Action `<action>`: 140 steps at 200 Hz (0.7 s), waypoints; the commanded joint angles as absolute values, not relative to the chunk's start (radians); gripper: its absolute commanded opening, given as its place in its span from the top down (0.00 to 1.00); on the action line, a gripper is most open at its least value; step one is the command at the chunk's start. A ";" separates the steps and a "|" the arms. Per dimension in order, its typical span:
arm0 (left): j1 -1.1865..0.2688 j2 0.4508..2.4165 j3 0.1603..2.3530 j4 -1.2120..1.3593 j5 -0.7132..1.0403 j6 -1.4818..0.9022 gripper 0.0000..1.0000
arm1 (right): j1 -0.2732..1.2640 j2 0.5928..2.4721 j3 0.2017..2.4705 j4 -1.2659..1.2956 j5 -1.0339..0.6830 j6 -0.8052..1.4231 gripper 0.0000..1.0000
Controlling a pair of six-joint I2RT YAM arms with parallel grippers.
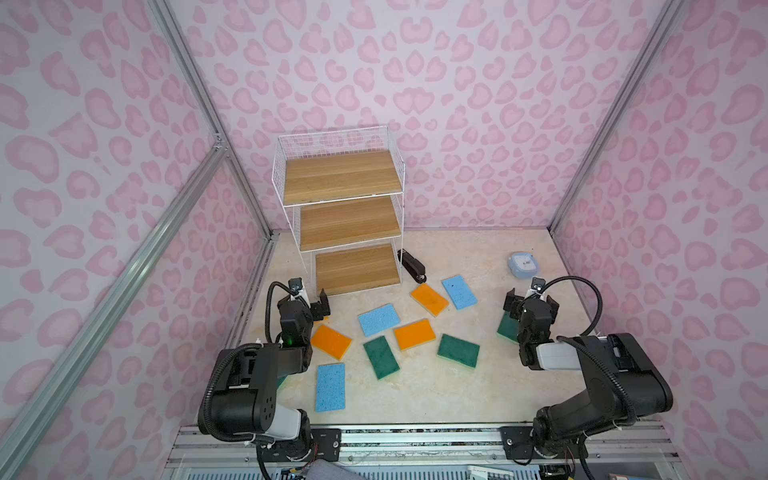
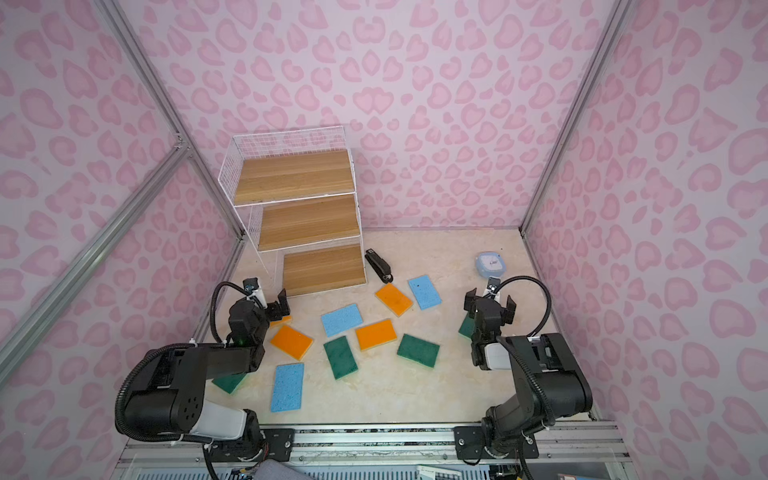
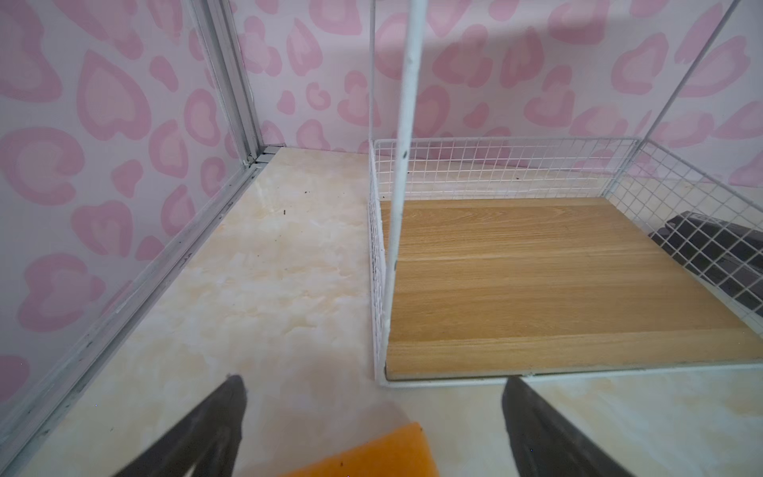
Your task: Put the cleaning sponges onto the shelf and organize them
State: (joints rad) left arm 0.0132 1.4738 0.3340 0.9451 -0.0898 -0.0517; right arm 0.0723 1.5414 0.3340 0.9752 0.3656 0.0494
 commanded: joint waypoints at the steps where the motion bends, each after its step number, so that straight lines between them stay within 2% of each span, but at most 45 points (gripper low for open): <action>1: 0.013 1.473 0.337 0.962 -0.083 -0.049 0.02 | 0.074 1.540 0.336 0.981 0.362 0.056 0.00; 140: 0.015 1.476 0.341 0.959 -0.081 -0.050 0.03 | 0.074 1.541 0.337 0.979 0.362 0.057 0.00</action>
State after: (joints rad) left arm 0.0132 1.4734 0.3340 0.9443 -0.0837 -0.0517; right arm 0.0731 1.5406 0.3340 0.9752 0.3656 0.0498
